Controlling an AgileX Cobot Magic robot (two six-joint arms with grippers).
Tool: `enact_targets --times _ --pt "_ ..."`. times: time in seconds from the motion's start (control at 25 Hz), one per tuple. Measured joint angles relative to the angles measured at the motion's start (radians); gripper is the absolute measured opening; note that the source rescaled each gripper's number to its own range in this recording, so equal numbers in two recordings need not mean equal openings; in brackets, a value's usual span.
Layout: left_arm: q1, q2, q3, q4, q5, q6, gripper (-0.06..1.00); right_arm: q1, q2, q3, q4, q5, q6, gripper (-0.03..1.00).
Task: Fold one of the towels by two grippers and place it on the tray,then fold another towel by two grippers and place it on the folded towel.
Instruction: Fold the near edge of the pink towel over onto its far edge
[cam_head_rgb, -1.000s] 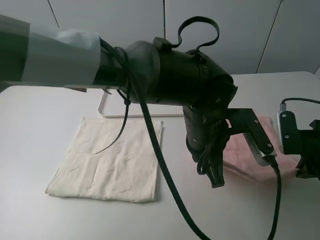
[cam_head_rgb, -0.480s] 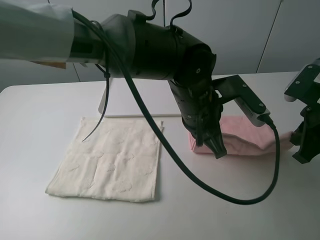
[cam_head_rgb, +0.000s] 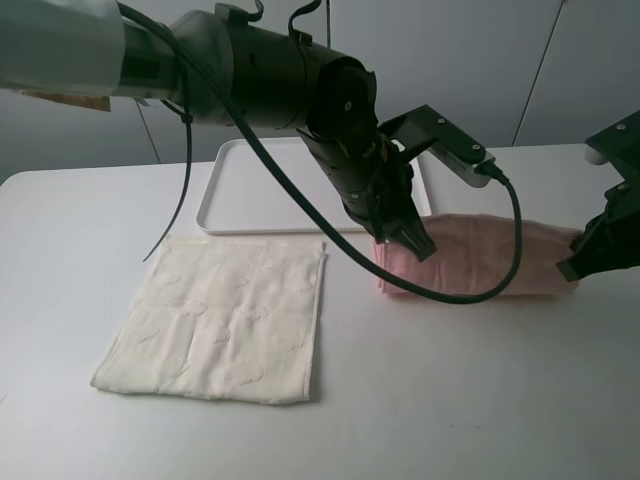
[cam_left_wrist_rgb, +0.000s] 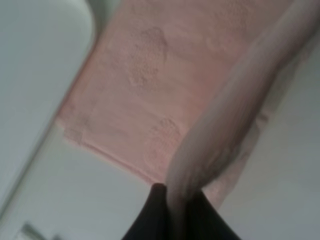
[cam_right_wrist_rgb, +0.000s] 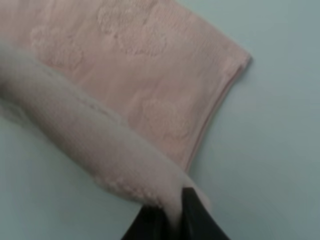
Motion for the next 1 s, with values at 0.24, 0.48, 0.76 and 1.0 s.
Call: enact_targets --times 0.24,0.48,0.76,1.0 --pt "0.006 0.025 0.000 0.000 -0.030 -0.002 0.00 0.000 0.085 0.000 0.000 -0.095 0.084 0.00" --pt "0.032 0.071 0.000 0.000 -0.082 -0.020 0.00 0.000 0.168 0.000 0.010 -0.232 0.115 0.00" --pt "0.057 0.073 0.000 0.000 -0.135 -0.026 0.00 0.000 0.242 -0.002 0.024 -0.365 0.128 0.05" --pt "0.080 0.073 0.000 0.000 -0.151 -0.057 0.37 0.000 0.246 -0.007 0.040 -0.419 0.134 0.80"
